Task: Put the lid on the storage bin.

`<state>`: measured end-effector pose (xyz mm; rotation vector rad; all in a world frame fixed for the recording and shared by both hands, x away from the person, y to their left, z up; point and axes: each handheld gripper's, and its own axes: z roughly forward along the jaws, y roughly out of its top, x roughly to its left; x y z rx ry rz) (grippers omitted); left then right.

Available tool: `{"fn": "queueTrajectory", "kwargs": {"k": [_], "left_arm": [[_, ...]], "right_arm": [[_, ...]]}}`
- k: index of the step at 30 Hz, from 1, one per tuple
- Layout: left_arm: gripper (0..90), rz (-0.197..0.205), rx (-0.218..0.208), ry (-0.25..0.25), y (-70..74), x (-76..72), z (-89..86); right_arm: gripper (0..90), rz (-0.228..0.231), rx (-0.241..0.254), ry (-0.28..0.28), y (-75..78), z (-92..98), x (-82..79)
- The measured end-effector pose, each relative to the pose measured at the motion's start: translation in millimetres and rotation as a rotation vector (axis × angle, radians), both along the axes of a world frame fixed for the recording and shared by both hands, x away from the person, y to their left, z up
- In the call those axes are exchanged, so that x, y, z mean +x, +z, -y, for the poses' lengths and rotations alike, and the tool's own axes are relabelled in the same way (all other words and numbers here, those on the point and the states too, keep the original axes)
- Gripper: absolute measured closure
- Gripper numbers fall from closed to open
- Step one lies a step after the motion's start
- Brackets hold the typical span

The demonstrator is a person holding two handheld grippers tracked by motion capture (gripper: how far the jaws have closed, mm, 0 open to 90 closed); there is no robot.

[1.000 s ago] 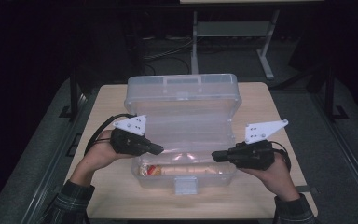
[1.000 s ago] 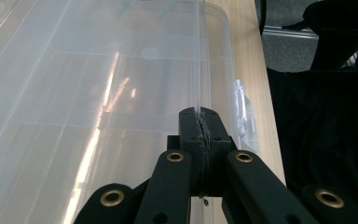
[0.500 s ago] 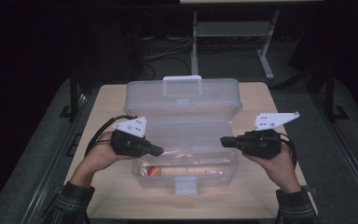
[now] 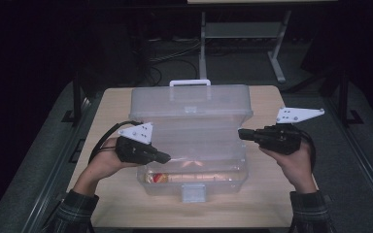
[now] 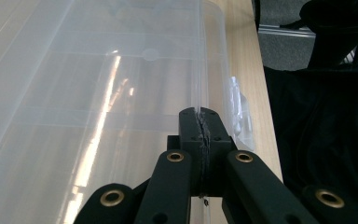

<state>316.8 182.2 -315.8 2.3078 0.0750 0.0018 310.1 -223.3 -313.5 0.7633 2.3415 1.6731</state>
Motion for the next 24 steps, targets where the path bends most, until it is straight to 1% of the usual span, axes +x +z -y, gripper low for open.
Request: {"fn": "queueTrajectory", "kwargs": {"k": [6,13,16,20,21,22,24], "left_arm": [[89.6,-0.002,0.007,-0.005,-0.8,-0.7,0.5],[89.6,-0.007,0.020,-0.015,-2.6,-2.1,2.5],[89.5,-0.008,0.007,-0.012,-3.6,-2.5,1.5],[89.0,0.010,-0.001,-0.003,-4.6,-5.0,0.8],[88.6,0.011,-0.007,0.001,-4.8,-5.7,0.3],[87.6,0.010,-0.025,0.006,-4.5,-6.0,-1.2],[84.7,-0.008,-0.097,0.012,-3.0,-5.5,-7.0]], "right_arm": [[90.0,0.001,0.018,-0.020,1.6,2.4,3.8],[90.0,0.003,0.026,-0.037,2.6,5.6,4.8],[90.0,0.007,0.024,-0.040,2.8,5.9,4.4],[90.0,0.009,0.025,-0.039,2.9,5.9,4.2],[90.0,0.009,0.025,-0.041,3.0,5.9,4.2],[90.0,0.009,0.025,-0.041,2.9,6.0,4.2],[90.0,0.009,0.024,-0.041,3.0,5.7,4.0]]}}
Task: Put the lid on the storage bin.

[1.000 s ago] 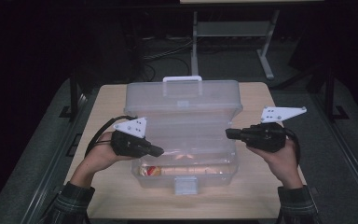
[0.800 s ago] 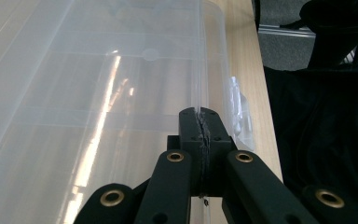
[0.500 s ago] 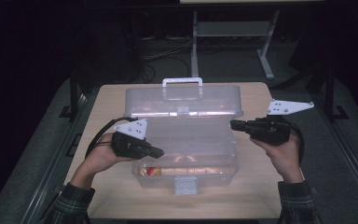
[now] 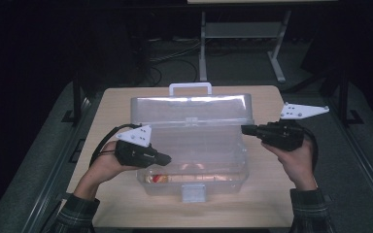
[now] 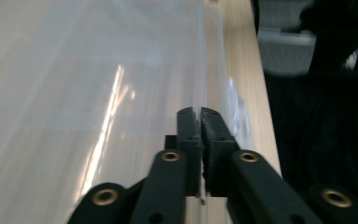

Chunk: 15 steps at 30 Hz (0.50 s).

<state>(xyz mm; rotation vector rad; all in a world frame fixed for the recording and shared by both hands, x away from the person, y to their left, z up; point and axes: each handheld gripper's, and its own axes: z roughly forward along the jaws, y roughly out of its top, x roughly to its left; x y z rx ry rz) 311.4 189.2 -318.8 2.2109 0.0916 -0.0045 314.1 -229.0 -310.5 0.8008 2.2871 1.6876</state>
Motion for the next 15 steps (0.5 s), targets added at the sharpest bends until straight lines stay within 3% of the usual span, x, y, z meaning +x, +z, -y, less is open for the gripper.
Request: {"fn": "queueTrajectory", "kwargs": {"k": [10,15], "left_arm": [[81.2,-0.005,-0.108,0.107,10.8,-3.7,-23.5],[87.9,-0.014,-0.144,0.180,13.9,-5.7,-39.1]], "right_arm": [[90.0,0.001,0.000,0.001,0.1,-1.3,0.2],[90.0,0.001,-0.005,0.001,0.2,-1.4,-0.1]]}}
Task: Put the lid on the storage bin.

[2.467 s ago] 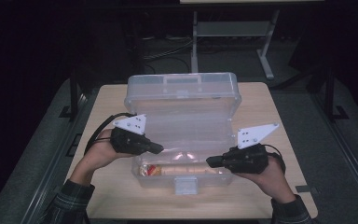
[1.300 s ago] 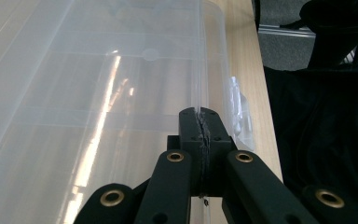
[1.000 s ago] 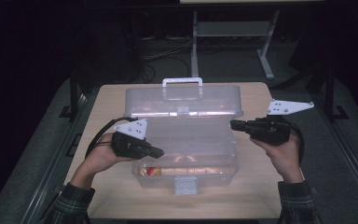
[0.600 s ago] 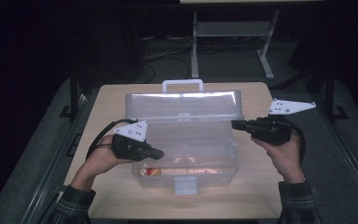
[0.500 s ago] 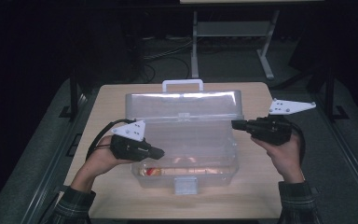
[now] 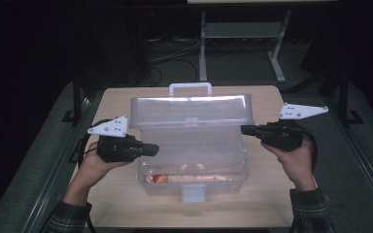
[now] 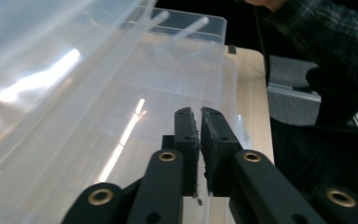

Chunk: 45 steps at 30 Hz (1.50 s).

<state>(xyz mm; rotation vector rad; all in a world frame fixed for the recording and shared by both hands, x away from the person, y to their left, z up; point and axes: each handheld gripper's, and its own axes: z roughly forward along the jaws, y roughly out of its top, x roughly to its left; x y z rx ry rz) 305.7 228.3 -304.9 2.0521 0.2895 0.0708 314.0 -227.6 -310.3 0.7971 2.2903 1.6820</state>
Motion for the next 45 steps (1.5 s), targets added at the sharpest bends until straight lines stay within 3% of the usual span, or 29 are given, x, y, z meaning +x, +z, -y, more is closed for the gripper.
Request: {"fn": "queueTrajectory", "kwargs": {"k": [6,15,31,45], "left_arm": [[90.0,-0.017,-0.011,0.100,0.2,-1.4,-19.1],[90.0,0.034,-0.074,0.252,5.9,-4.6,-41.9],[90.0,0.058,-0.099,0.300,0.3,-10.6,-39.2],[90.0,0.060,-0.092,0.313,-6.8,-20.6,-41.5]], "right_arm": [[90.0,0.001,-0.004,-0.001,-0.1,-0.1,-0.3],[90.0,-0.005,-0.012,0.003,-0.7,-0.1,-2.3],[90.0,-0.020,-0.023,0.019,-2.7,3.9,-9.8],[90.0,-0.045,-0.033,0.024,-10.0,8.7,-16.3]]}}
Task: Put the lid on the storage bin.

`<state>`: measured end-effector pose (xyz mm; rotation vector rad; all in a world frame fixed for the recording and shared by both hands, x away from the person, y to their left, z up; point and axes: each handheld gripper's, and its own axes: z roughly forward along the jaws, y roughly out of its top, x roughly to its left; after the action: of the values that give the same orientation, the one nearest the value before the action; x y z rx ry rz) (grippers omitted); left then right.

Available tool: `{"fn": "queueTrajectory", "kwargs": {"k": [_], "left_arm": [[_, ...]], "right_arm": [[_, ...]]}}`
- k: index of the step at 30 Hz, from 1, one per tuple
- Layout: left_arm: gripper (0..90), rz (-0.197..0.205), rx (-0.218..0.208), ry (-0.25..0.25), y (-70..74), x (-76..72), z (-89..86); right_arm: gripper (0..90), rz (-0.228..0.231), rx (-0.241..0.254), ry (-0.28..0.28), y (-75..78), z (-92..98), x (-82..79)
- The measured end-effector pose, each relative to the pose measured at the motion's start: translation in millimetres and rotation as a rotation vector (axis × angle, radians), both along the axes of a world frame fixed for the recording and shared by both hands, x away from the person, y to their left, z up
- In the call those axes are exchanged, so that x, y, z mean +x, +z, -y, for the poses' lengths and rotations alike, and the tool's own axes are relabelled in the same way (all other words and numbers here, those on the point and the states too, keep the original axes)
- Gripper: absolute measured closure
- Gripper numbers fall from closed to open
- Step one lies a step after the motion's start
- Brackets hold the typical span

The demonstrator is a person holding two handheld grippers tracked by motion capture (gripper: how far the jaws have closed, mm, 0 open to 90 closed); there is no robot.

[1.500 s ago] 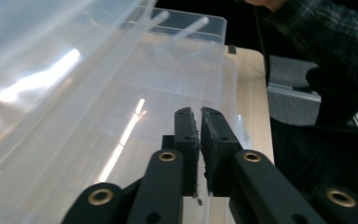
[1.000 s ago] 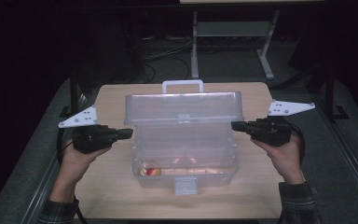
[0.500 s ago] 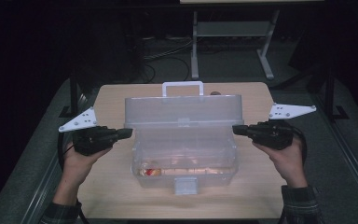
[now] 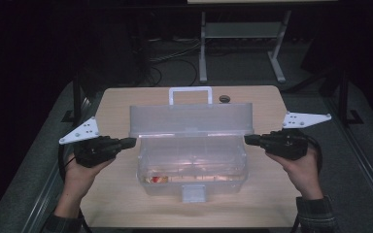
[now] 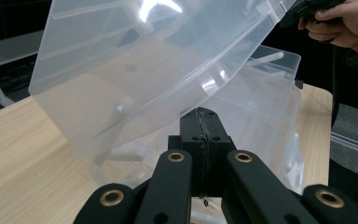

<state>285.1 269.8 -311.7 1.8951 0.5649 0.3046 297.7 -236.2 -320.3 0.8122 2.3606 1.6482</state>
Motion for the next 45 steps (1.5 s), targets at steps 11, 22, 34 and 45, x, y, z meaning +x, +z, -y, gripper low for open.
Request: {"fn": "queueTrajectory", "kwargs": {"k": [11,22,34,45], "left_arm": [[89.9,0.002,0.015,0.027,-11.1,-12.4,-0.5],[89.9,-0.017,0.018,0.044,-22.1,-20.6,-1.8],[89.9,-0.012,0.034,0.069,-29.5,-27.5,-2.5],[89.9,0.000,0.053,0.093,-36.2,-33.3,-4.7]], "right_arm": [[90.0,-0.012,-0.022,0.004,-7.5,2.2,-6.6],[90.0,-0.032,-0.032,0.020,-17.6,2.1,-12.8],[89.9,-0.038,-0.036,0.020,-24.4,5.6,-18.9],[89.8,-0.045,-0.040,0.023,-31.1,7.1,-23.6]]}}
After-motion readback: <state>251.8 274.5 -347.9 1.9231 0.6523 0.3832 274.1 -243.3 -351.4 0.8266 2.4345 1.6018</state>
